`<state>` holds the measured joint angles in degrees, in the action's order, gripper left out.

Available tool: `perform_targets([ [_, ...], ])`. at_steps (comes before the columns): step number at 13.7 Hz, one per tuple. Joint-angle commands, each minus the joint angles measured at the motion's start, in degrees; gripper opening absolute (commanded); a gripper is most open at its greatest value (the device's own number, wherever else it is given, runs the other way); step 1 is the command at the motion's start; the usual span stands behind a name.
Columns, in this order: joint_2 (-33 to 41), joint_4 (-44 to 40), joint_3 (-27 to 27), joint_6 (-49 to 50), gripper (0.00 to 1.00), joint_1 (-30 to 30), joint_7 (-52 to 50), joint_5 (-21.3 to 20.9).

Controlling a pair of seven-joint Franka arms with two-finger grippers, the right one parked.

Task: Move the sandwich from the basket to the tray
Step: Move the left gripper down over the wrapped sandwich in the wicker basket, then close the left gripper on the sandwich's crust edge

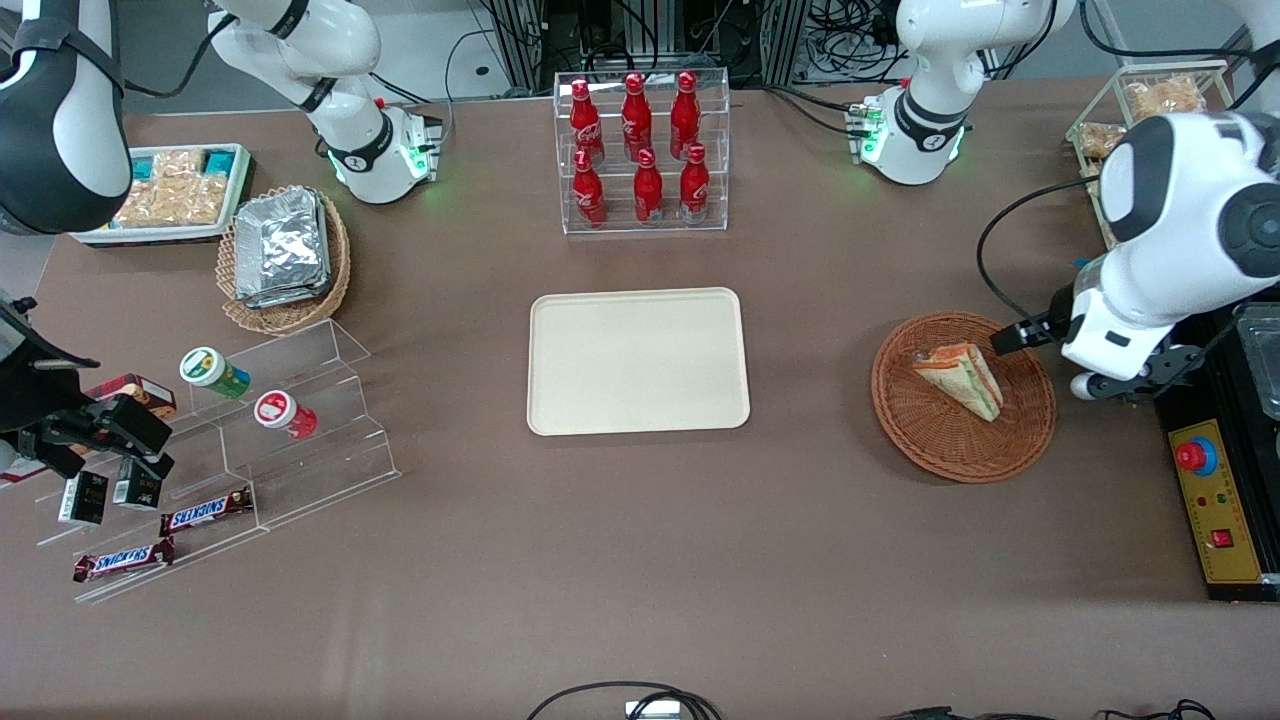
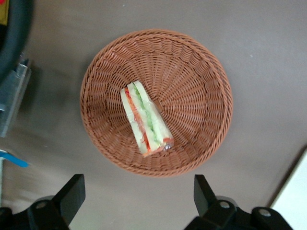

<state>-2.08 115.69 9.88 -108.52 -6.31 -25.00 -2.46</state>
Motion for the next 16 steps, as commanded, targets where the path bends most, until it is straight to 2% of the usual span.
perform_targets([
  [1,1.03,5.23,-0.3,-5.98,1.0,1.03,-7.85,-0.35],
  [6,-2.48,10.08,-0.3,-14.43,1.0,2.35,-18.31,-1.23],
  [9,-4.86,11.74,-0.3,-17.33,1.0,2.7,-23.94,-5.0],
  [13,-6.8,13.41,-0.39,-20.32,1.0,3.14,-27.21,-6.24],
  [16,-7.41,16.13,-0.47,-23.74,1.0,3.06,-28.87,-8.7],
])
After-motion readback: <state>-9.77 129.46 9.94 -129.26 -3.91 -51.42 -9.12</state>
